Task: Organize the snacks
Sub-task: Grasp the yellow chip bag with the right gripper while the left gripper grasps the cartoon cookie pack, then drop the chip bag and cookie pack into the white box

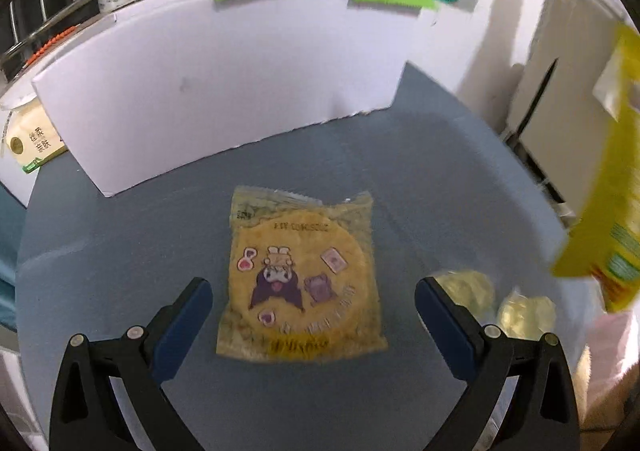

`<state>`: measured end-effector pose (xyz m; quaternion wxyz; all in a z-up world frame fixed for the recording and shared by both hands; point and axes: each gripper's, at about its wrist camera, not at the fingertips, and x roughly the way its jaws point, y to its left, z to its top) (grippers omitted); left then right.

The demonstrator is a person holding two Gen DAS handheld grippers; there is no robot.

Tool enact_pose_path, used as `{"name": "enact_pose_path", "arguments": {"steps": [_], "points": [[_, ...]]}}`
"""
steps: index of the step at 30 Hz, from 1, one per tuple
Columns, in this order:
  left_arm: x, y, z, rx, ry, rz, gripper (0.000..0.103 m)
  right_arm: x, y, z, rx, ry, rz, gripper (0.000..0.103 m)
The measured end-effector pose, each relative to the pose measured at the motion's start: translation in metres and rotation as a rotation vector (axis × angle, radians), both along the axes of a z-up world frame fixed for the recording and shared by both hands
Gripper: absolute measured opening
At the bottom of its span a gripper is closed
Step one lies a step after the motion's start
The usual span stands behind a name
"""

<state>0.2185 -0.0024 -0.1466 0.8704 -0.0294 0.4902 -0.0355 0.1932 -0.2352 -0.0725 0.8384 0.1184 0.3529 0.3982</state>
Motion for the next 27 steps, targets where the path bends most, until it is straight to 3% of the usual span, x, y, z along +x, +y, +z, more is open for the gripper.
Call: {"name": "enact_pose_path", "arguments": {"steps": [3,5,6,9,12,16,21,27], "points": [[0.006,-0.004,-0.006,0.013,0.020,-0.007,0.102,-0.003,-0.006,-0.001,0.007,0.005,-0.011,0.017],[0.004,-0.007,-0.009,0.037,0.017,-0.014,0.092,-0.004,-0.013,-0.003,0.018,0.017,-0.013,0.017],[0.001,-0.010,-0.007,0.080,-0.006,-0.023,0.077,-0.004,-0.014,-0.003,0.020,0.018,-0.014,0.017],[-0.006,-0.013,-0.006,0.058,-0.003,-0.053,0.077,-0.005,-0.017,-0.005,0.018,0.018,-0.016,0.017],[-0.019,-0.008,0.006,0.030,-0.059,-0.049,0.077,-0.005,-0.016,-0.007,0.017,0.020,-0.015,0.017],[-0.045,0.007,0.039,-0.066,-0.199,-0.017,0.077,-0.005,-0.013,-0.009,0.018,0.024,-0.013,0.017],[-0.071,0.039,0.101,-0.162,-0.387,0.038,0.077,0.004,-0.011,-0.002,0.055,0.034,-0.008,0.017],[-0.033,0.083,0.153,-0.160,-0.469,0.086,0.077,0.057,0.014,0.037,0.066,-0.018,0.000,0.017]]}}
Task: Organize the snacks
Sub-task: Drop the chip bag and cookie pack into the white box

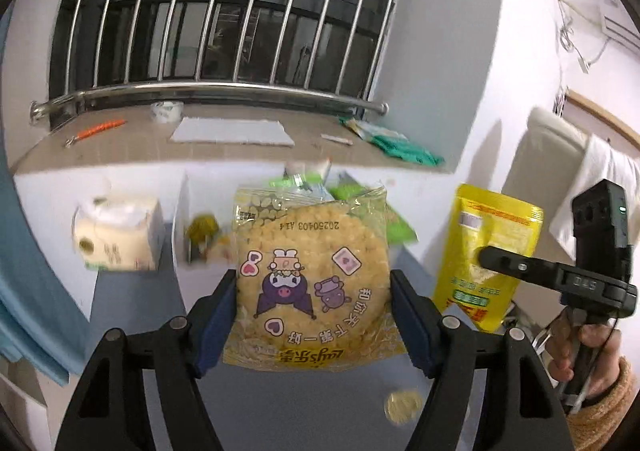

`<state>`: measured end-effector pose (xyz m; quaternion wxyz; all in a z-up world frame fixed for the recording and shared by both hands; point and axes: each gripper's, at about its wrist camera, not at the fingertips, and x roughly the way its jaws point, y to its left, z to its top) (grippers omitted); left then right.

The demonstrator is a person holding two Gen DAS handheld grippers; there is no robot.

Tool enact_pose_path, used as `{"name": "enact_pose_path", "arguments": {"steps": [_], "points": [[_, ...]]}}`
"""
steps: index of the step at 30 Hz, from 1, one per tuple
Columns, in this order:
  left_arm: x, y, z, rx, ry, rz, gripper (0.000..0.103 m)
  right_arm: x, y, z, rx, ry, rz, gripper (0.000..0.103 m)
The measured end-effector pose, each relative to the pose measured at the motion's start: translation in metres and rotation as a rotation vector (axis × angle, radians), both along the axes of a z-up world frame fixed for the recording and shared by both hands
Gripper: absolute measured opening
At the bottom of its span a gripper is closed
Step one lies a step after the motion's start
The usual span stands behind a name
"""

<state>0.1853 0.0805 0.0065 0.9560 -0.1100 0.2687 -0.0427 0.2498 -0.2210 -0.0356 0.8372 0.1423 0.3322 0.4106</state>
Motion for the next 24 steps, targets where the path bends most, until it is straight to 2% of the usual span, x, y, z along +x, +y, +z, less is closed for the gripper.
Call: {"name": "enact_pose_path", "arguments": {"steps": [5,7,9,14,15,16,17,19,20,21,23,24], "points": [[0.076,0.027,0.020,0.030,0.030,0.053,0.077,0.069,0.044,0.031,-0.056,-0.025,-0.003,0.017],[0.093,0.039,0.022,0.031,0.045,0.063,0.077,0.100,0.066,0.040,-0.105,-0.022,-0.007,0.017],[0.118,0.042,0.019,0.053,0.078,0.070,0.077,0.122,0.084,0.041,-0.144,-0.005,-0.013,0.017],[0.144,0.042,0.004,0.057,0.131,0.057,0.078,0.157,0.121,0.024,-0.241,0.054,-0.015,0.017],[0.148,0.043,-0.001,0.059,0.149,0.062,0.085,0.160,0.128,0.020,-0.255,0.058,-0.011,0.017],[0.153,0.045,-0.006,0.064,0.175,0.071,0.099,0.163,0.133,0.018,-0.262,0.063,-0.010,0.017],[0.158,0.046,-0.009,0.066,0.190,0.077,0.103,0.165,0.138,0.015,-0.267,0.068,-0.002,0.017],[0.159,0.046,-0.015,0.076,0.207,0.080,0.103,0.169,0.149,0.011,-0.274,0.084,0.014,0.019],[0.159,0.047,-0.016,0.083,0.213,0.079,0.103,0.172,0.154,0.012,-0.276,0.091,0.012,0.035],[0.158,0.046,-0.017,0.092,0.218,0.079,0.103,0.174,0.156,0.012,-0.278,0.100,0.005,0.064],[0.155,0.046,-0.017,0.108,0.214,0.078,0.103,0.174,0.155,0.016,-0.267,0.091,-0.019,0.092],[0.152,0.046,-0.016,0.117,0.213,0.077,0.103,0.172,0.154,0.020,-0.255,0.071,-0.032,0.092]]}}
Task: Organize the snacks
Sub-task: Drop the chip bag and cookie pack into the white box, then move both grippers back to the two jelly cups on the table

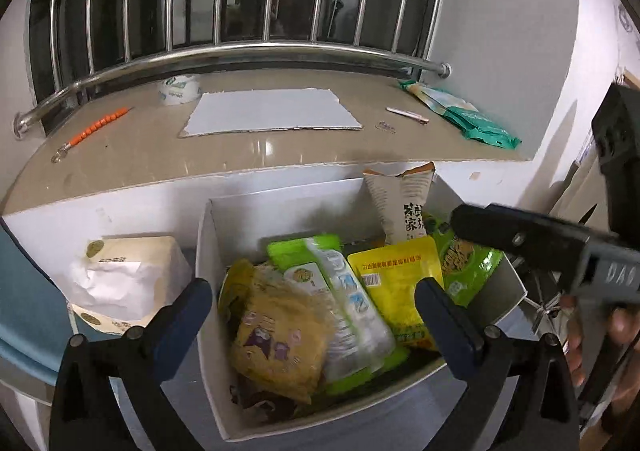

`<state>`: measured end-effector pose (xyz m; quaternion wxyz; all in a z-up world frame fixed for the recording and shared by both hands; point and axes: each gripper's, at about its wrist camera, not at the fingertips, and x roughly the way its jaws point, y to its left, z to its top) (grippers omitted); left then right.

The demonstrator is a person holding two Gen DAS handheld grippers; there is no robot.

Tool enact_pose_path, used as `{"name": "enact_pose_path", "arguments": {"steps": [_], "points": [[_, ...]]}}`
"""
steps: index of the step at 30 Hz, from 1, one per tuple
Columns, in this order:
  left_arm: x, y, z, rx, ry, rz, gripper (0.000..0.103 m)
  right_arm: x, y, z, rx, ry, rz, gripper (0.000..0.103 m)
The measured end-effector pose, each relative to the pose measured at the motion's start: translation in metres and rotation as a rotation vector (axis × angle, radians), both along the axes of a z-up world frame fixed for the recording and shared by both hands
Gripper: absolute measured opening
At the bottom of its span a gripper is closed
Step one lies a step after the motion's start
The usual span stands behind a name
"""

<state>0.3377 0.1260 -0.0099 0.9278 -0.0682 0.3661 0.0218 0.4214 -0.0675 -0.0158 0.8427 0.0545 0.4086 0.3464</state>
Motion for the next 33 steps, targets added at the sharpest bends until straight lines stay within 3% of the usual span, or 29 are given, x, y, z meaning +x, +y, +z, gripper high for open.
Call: {"name": "enact_pose_path", "arguments": {"steps": [5,7,8,17,22,27,31,33], "points": [[-0.015,-0.005,0.006,-0.001,-0.022,-0.006,0.103,-0.008,-0.011,0.011,0.008,-0.033,0.002,0.093],[-0.027,-0.010,0.013,-0.001,-0.045,-0.018,0.103,-0.012,-0.016,0.017,0.016,-0.047,0.008,0.103],[-0.034,-0.014,0.017,0.002,-0.058,-0.025,0.103,-0.016,-0.020,0.021,0.021,-0.059,0.013,0.103],[-0.117,-0.057,0.034,0.002,-0.164,-0.089,0.103,-0.093,-0.085,0.035,0.059,-0.145,0.050,0.103],[-0.168,-0.080,0.024,-0.026,-0.192,-0.115,0.103,-0.141,-0.120,0.024,0.088,-0.147,0.047,0.103],[-0.216,-0.091,-0.001,-0.094,-0.164,-0.103,0.103,-0.195,-0.153,0.009,0.132,-0.133,0.055,0.103],[-0.242,-0.100,-0.019,-0.081,-0.136,-0.100,0.103,-0.228,-0.175,-0.003,0.133,-0.152,0.024,0.103],[-0.252,-0.102,-0.027,-0.070,-0.133,-0.100,0.103,-0.239,-0.186,-0.012,0.128,-0.155,-0.043,0.103]]}}
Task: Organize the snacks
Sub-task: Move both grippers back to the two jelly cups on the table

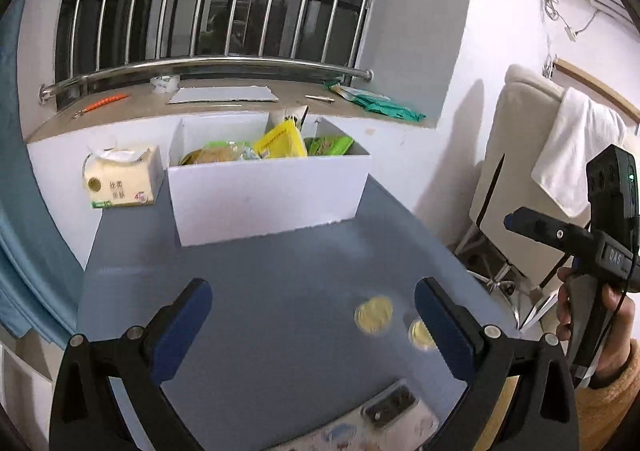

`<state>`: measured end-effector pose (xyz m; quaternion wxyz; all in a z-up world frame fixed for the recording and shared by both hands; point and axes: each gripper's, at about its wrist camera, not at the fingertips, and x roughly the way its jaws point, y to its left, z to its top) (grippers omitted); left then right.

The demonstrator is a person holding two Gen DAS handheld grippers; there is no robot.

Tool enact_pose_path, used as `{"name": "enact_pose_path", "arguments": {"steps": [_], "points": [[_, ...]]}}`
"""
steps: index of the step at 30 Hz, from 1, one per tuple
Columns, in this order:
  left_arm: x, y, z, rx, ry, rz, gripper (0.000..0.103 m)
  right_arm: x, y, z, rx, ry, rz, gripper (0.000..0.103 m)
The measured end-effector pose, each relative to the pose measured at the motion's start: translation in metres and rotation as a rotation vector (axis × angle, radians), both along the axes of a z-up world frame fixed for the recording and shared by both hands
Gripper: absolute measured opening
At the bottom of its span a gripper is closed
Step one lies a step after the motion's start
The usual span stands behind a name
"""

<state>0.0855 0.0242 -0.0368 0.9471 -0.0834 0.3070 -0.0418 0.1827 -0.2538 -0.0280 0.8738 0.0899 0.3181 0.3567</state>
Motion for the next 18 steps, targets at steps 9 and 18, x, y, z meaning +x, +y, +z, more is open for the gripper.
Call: {"name": "enact_pose_path", "arguments": {"steps": [9,18], "points": [[-0.018,-0.004,-0.018,-0.039,0.028,0.014,0.103,-0.022,-0.012,-0.048,-0.097,0.052,-0.052,0.103],[-0.016,-0.019,-0.037,-0.030,0.077,-0.021,0.103,-0.012,0.018,-0.102,-0.327,0.092,-0.048,0.103]]}}
